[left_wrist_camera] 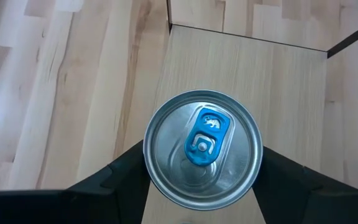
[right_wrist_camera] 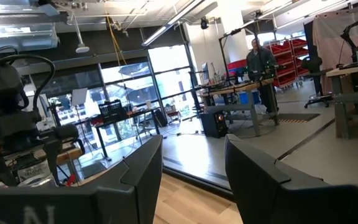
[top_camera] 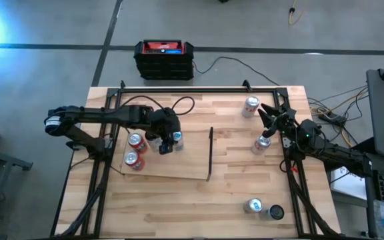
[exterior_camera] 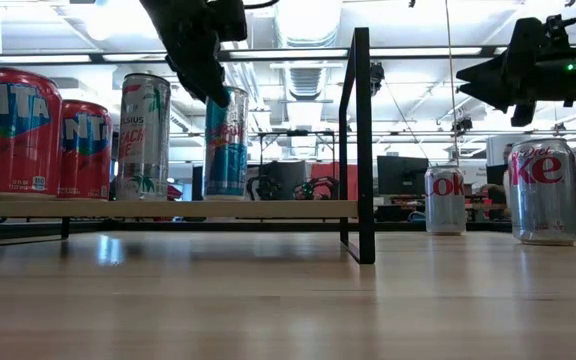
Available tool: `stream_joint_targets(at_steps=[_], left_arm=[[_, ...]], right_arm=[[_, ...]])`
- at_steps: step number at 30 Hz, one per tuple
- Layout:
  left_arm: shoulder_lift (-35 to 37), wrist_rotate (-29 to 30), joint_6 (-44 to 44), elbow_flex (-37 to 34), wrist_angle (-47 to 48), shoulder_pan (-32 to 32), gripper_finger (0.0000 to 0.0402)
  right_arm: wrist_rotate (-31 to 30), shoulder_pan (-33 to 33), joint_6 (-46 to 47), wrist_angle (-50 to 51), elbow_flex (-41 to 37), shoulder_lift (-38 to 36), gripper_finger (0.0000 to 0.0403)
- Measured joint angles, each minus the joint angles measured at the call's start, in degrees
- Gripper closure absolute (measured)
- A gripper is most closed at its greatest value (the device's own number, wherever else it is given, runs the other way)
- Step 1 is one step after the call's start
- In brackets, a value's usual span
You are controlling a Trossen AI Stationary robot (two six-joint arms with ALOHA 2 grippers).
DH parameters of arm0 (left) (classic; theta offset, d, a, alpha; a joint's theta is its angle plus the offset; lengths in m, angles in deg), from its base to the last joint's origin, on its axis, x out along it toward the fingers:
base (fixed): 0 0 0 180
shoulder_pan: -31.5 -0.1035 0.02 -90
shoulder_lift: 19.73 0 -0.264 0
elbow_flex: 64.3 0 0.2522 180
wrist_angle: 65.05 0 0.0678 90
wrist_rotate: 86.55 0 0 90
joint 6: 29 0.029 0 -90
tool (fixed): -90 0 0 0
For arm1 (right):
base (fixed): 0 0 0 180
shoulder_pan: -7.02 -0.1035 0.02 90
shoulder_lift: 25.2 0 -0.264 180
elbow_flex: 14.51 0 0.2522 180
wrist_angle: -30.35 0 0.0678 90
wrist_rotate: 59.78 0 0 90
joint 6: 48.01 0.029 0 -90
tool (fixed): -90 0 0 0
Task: Place canned beverage on shelf
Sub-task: Put the left blue soda can on the shelf
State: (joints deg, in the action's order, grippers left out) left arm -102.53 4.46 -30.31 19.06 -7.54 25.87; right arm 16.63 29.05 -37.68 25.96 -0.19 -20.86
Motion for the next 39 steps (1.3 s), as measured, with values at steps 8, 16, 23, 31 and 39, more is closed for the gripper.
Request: stream_joint_targets(at_steps=[8, 16, 23, 31, 39], left_arm=[[0.08, -0.02, -0.67, -2.14, -1.6, -0.02, 0.0182], [0.21, -0.04, -0.68, -2.77, -2.64, -0.02, 0.0182], [0.42, -0.04, -3.11, -2.77, -2.27, -0.02, 0.0172], [0.44, -0.31, -4.03, -2.79, -2.14, -0.02, 0.0166], [0.44, -0.46, -6.13, -2.79, -2.08, -0.02, 0.0163]], right_arm=[[0.0, 0.0, 0.0, 0.0, 0.02, -0.02, 0.0245], [0.02, 0.0, 0.0, -0.02, 0.0, 0.0, 0.0245], [0.01, 0.0, 0.0, -0.01, 0.01, 0.0, 0.0245], [0.01, 0.0, 0.0, -0.01, 0.02, 0.0, 0.0245], [0.02, 0.0, 0.0, -0.01, 0.02, 0.0, 0.0245]])
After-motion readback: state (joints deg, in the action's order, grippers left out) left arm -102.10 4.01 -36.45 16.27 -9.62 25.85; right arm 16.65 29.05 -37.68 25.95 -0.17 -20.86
